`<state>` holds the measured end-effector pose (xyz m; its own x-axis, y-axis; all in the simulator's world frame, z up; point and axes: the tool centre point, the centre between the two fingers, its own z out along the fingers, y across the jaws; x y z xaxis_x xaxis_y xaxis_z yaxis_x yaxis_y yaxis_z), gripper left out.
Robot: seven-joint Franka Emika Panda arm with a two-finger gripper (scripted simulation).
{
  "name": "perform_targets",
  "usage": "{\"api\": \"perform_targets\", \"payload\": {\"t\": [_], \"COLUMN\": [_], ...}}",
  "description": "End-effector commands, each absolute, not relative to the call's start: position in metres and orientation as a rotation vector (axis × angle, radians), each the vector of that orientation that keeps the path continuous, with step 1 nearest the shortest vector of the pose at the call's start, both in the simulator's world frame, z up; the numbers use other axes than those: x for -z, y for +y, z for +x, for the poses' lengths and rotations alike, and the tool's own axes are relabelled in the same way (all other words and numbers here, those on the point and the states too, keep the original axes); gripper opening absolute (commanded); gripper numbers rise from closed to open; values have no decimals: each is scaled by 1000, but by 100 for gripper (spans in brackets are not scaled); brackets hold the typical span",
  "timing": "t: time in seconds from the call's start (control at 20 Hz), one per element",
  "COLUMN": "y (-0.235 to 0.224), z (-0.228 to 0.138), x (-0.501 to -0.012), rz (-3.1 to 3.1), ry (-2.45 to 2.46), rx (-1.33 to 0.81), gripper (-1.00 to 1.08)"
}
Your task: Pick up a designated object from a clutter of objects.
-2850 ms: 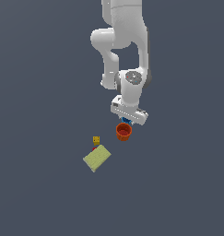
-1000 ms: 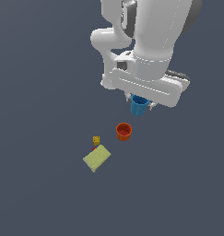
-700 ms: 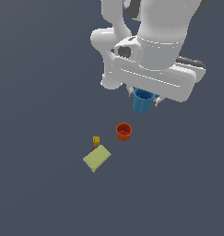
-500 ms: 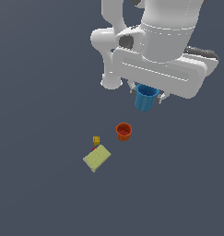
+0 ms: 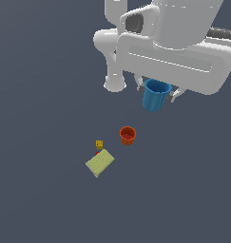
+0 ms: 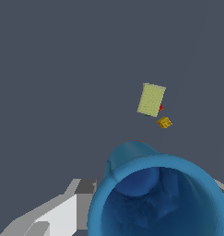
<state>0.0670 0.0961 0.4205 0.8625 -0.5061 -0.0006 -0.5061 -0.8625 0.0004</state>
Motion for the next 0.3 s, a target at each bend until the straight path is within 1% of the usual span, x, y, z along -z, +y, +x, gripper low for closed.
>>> {"api": "perform_targets", "payload": {"t": [0.0, 0.25], "y": [96, 96], "z": [70, 71], "x": [-425, -428], "rz": [3032, 3032], "ry": [-824, -824], "rx": [0, 0], "gripper": [-100, -100]}}
